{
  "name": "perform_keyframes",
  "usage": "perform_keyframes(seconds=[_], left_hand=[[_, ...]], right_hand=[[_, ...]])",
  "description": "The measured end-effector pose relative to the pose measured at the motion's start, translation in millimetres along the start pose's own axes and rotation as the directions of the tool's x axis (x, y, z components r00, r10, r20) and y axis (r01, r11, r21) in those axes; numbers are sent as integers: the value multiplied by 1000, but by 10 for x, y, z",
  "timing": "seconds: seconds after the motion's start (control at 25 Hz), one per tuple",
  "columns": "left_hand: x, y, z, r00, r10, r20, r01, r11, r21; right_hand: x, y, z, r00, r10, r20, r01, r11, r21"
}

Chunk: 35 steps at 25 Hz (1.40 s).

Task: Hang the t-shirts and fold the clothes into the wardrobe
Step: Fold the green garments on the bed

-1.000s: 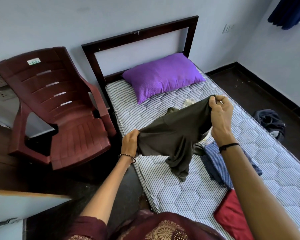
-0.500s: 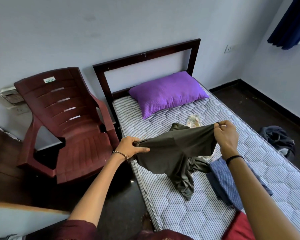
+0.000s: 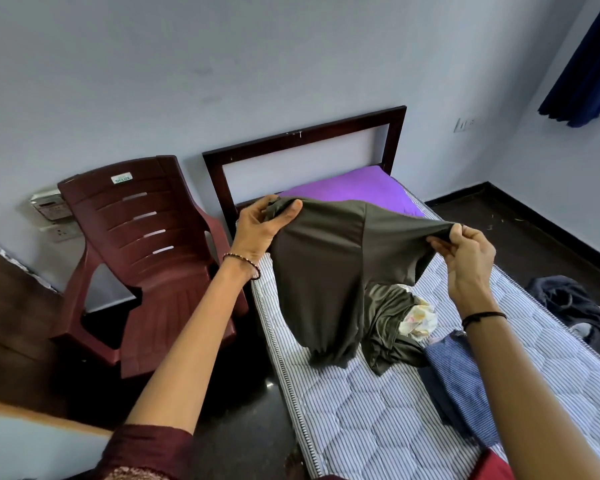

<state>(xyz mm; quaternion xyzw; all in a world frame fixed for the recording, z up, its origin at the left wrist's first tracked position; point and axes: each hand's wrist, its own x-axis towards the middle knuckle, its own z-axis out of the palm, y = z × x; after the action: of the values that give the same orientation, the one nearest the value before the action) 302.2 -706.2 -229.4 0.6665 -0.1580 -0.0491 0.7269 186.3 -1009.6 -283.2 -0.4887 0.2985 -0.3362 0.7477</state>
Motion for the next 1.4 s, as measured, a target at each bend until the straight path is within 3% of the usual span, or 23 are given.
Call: perform_keyframes(seconds=[0.08,0.32,0.44,0.56,0.68,0.84,0.96,1.04,1.16,1.4], left_hand=[[4,131,4,996,81,44,-85,991,100],[-19,489,-1,966,183,183,-217,958,188],[-33,585,13,963,201,181,-232,957,172],[-18,556,-32,967,57,250,-132,946,297],[-5,369,-80,954,-196,229,23,805,593],[-129,185,-70,939,-272,212,186,916,354],[-208,192,-135,875,-386,293,373,922,100],[-201,177,-132,853,-468,233,458,884,97],[-185,50,27,835,-549,39,540,830,139],[-217,-137,495,866,-480,-140,495,864,96]], right_hand=[[-8,-38,11,1000,-23,4,23,1000,9],[-61,-28,46,999,-36,0,36,999,14],[-55,-32,89,1000,-22,-8,22,997,-76],[0,37,80,998,-38,-49,27,980,-196],[22,154,45,996,-25,-91,5,977,-211],[-62,235,-2,996,-35,-84,14,971,-238],[-18,250,-88,997,22,77,-7,982,-188],[28,278,-101,996,25,84,1,955,-298],[-29,341,-11,995,-96,33,101,888,-449],[-462,431,306,939,-180,293,302,837,-457]])
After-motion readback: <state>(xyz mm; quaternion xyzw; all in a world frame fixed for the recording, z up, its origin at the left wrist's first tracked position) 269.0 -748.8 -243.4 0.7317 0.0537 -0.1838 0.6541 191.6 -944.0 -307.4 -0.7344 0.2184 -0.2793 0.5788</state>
